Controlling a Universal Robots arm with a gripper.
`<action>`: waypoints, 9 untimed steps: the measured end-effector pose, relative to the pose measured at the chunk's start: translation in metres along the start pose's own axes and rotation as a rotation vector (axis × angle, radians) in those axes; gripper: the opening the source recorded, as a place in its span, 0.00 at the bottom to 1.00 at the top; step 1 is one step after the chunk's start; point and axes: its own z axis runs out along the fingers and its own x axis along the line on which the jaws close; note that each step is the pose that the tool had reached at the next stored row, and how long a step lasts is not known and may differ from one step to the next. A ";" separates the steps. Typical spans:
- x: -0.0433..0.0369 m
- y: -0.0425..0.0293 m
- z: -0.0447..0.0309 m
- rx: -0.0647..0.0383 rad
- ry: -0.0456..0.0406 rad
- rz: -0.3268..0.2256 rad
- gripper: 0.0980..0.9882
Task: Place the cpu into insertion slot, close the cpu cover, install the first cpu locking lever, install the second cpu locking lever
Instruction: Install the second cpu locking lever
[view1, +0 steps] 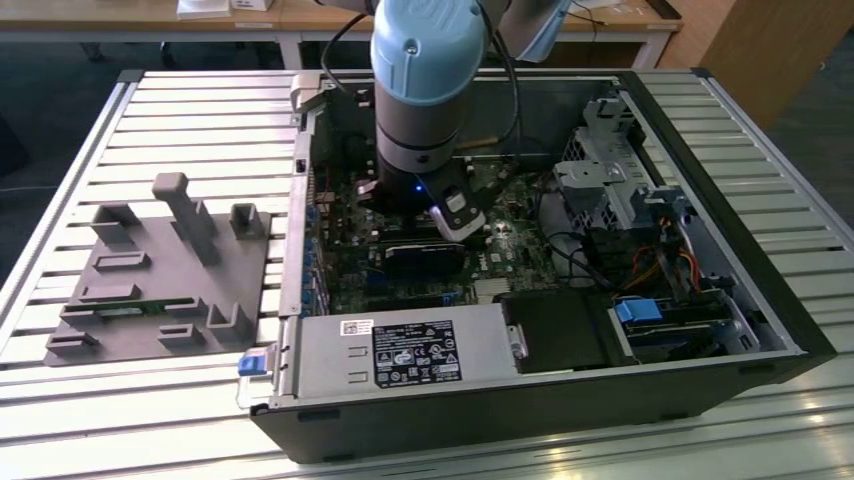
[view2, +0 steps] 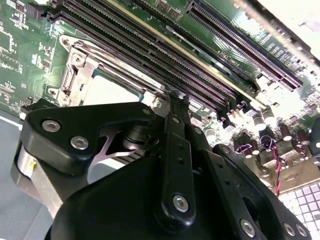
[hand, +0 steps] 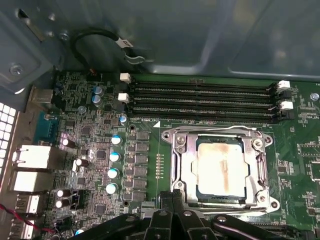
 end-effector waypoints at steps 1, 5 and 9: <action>0.0003 -0.0001 0.0004 -0.003 -0.0001 0.000 0.01; 0.0015 -0.0006 0.0024 -0.013 -0.0005 0.000 0.01; 0.0029 -0.0014 0.0047 -0.020 -0.0005 0.000 0.01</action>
